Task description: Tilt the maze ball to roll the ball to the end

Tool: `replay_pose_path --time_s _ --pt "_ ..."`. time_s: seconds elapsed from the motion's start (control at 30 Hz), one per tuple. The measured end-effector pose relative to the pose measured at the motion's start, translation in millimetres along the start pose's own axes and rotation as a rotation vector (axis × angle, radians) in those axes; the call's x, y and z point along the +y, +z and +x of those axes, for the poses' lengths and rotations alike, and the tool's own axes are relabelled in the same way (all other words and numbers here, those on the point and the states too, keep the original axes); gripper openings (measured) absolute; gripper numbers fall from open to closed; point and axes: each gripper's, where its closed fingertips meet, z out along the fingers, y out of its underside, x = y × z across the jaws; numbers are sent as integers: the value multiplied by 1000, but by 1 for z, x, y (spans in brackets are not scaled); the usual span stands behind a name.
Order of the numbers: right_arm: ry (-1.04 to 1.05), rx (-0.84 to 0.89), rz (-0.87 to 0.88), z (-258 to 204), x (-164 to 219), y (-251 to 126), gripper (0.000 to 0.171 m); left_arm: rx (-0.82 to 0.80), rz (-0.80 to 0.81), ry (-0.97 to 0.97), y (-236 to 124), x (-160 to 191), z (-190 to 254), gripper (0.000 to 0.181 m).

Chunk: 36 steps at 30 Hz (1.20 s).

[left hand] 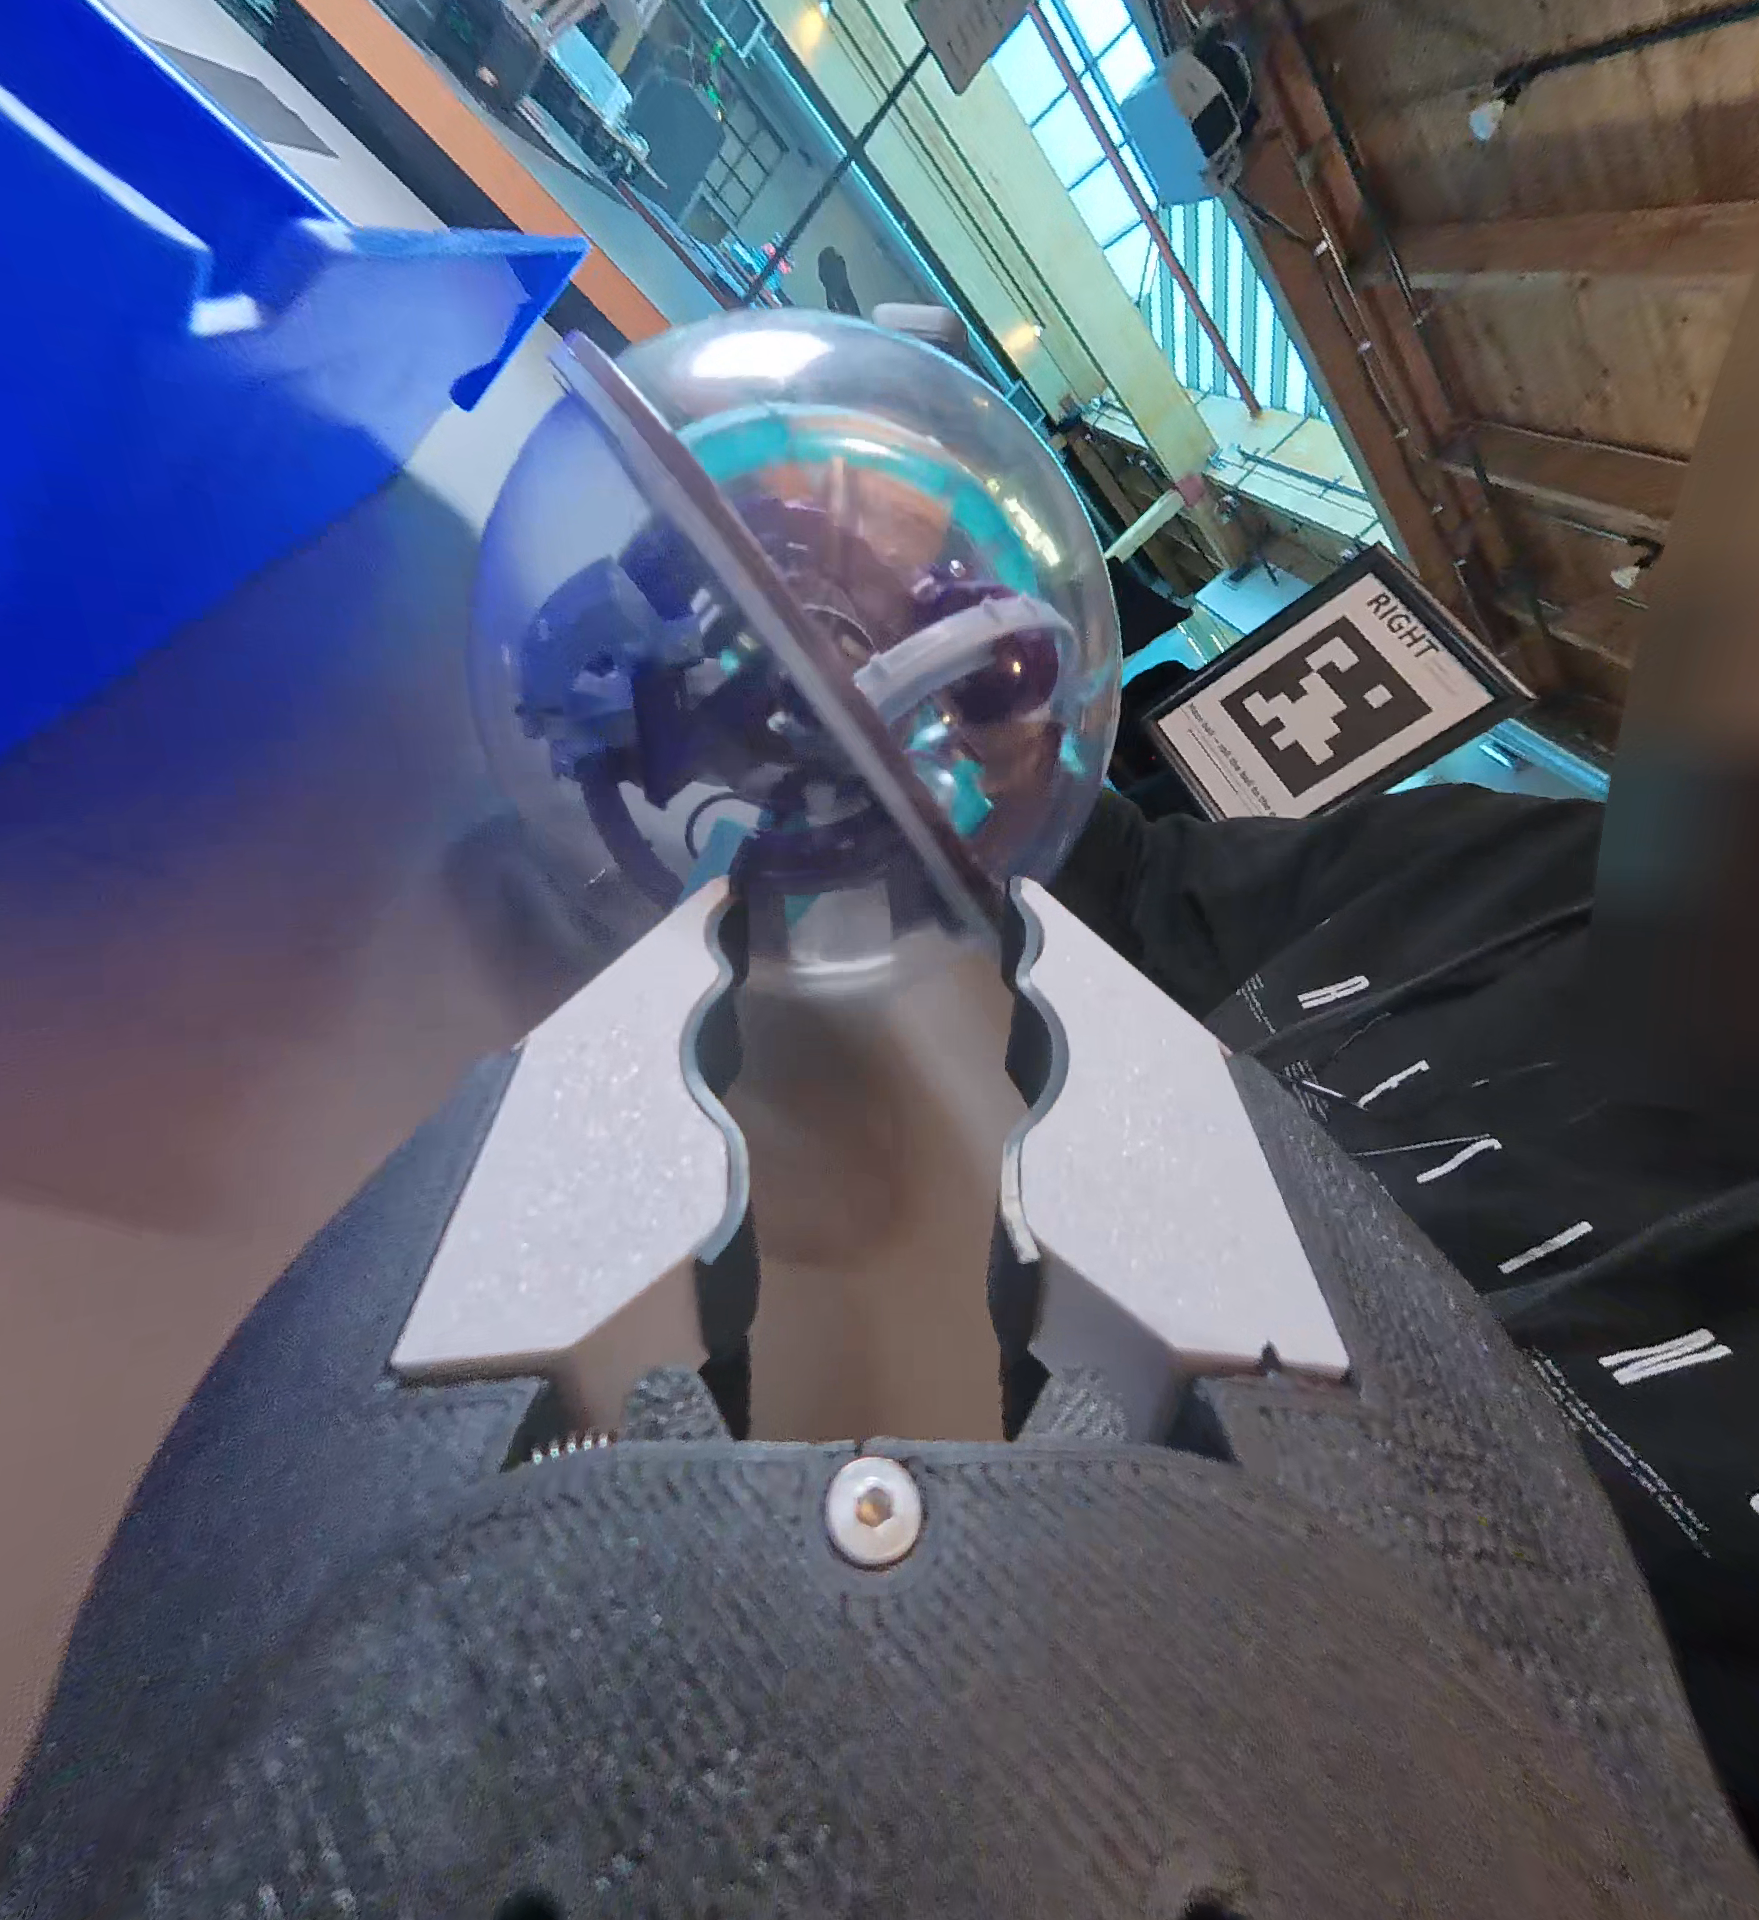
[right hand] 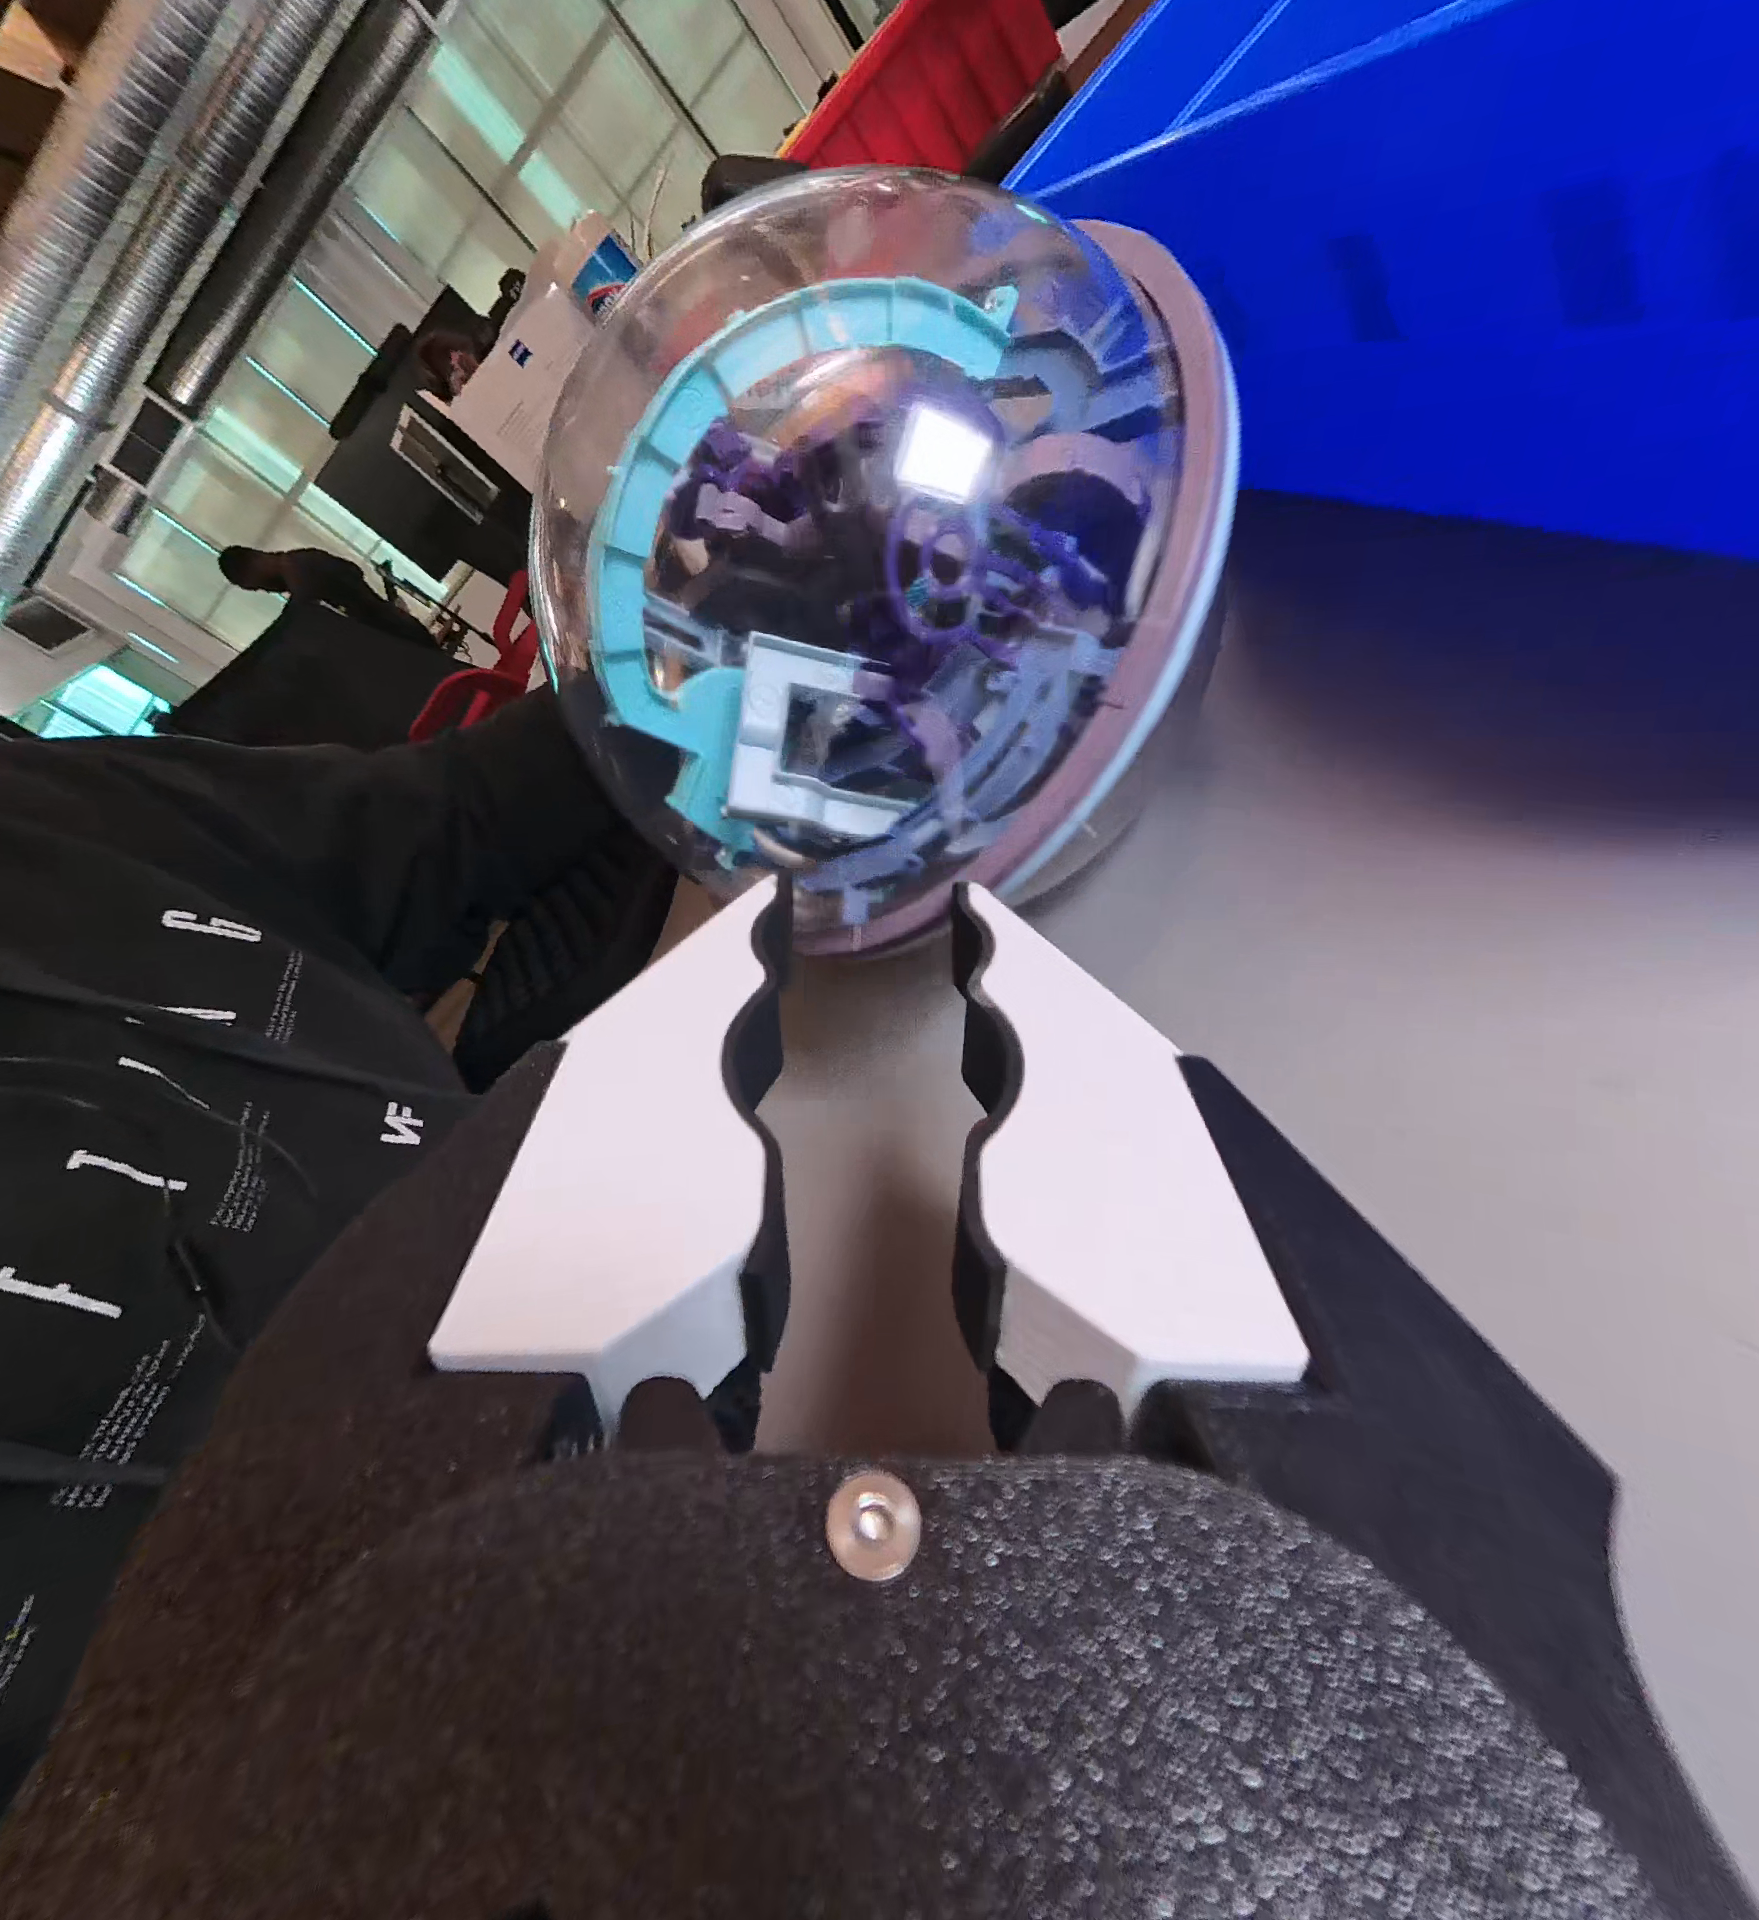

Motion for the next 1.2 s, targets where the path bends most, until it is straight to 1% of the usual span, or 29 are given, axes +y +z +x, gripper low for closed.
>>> replay_pose_path --time_s 0.07,0.17,0.27,0.33,0.4,0.43,0.5,0.53,0.57,0.6,0.67,0.77,0.83,0.9,0.93,0.97,1.03,1.07,1.13,1.2 --pt "-2 0 8 0 -1 2 26 -9 -22 12 5 5 0 44" --pt "-12 17 16 2 -1 2 18 -53 -61 14 10 12 -5 41" --pt "-12 19 25 2 -2 2 14 -16 -60 5 12 13 2 40" --pt "-9 18 21 1 -2 1 14 -1 -69 -5 7 11 6 41" --pt "-14 41 17 5 -2 0 20 -42 -22 14 -5 0 1 48" --pt "-5 49 28 7 -4 -1 27 -77 40 11 -10 -12 -6 52" --pt "45 54 57 12 -8 0 43 -133 215 -1 -19 -43 -18 67" --pt "74 47 60 14 -9 3 47 -137 282 -6 -20 -55 -20 71" --pt "94 30 52 14 -8 7 49 -126 297 -14 -17 -59 -19 71" --pt "105 13 42 13 -6 11 48 -109 268 -24 -10 -57 -18 70" --pt "101 -6 32 10 -4 17 38 -96 200 -23 1 -47 -17 66" --pt "81 -51 26 0 0 21 28 -78 194 -34 -4 -42 -15 57" --pt "66 -56 35 -3 0 21 13 -63 166 -43 -9 -35 -13 51" --pt "62 -62 49 -4 -2 20 10 -54 145 -51 -13 -28 -10 43" --pt "63 -66 52 -5 -3 19 10 -49 140 -58 -14 -25 -9 36" --pt "65 -69 54 -5 -3 17 9 -44 143 -65 -14 -24 -8 25" --pt "71 -58 54 -1 -2 15 9 -45 155 -74 -12 -23 -7 17" --pt "75 -49 55 2 -2 13 8 -50 157 -69 -10 -23 -8 11" --pt "79 -43 84 5 -6 8 7 -73 151 -67 -6 -21 -10 6" --pt "67 -43 157 5 -18 0 5 -107 139 -53 -1 -17 -14 5"
